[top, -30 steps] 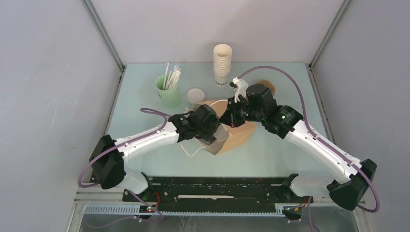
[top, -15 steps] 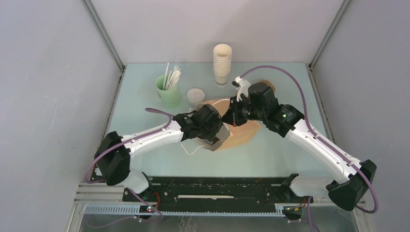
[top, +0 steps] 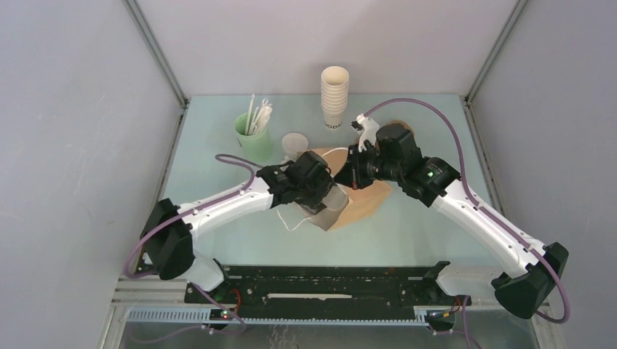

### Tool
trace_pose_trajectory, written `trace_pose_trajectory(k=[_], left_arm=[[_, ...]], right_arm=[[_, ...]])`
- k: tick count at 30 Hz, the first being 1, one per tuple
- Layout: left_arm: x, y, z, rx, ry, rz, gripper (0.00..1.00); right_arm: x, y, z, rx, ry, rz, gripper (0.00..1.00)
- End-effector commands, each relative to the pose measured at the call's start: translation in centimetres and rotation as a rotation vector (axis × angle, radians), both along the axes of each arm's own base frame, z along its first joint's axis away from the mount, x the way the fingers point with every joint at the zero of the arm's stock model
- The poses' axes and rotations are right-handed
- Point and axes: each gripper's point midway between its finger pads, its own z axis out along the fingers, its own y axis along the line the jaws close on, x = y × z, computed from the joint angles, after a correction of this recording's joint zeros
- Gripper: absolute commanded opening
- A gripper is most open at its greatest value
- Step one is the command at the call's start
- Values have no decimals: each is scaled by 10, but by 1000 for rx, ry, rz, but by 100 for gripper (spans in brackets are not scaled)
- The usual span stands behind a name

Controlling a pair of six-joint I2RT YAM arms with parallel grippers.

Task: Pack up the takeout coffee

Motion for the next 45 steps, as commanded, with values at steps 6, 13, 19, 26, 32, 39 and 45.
trace_pose_trajectory(k=[6,13,19,26,32,39,45], left_arm=[[-6,47,102,9,-182,-76,0],[-25,54,148,-84,-238,-160,0],[-34,74,219,-102,-448,-262,0],[-58,151,310,37,-831,-240,0],[-79,215,266,308,-749,-225,0],[-81,203,143,549,-407,-507,0],[-58,181,77,665,-281,-628,0]], right_arm=[[7,-18,28,70,-17,-151,0],[19,-22,40,69,-74,-233,0],[35,-51,45,7,-117,-355,0],[39,-80,45,7,-83,-408,0],[37,-112,37,11,12,-465,7],[24,-132,52,-61,-22,-443,27],[17,-141,66,-99,-26,-460,44]])
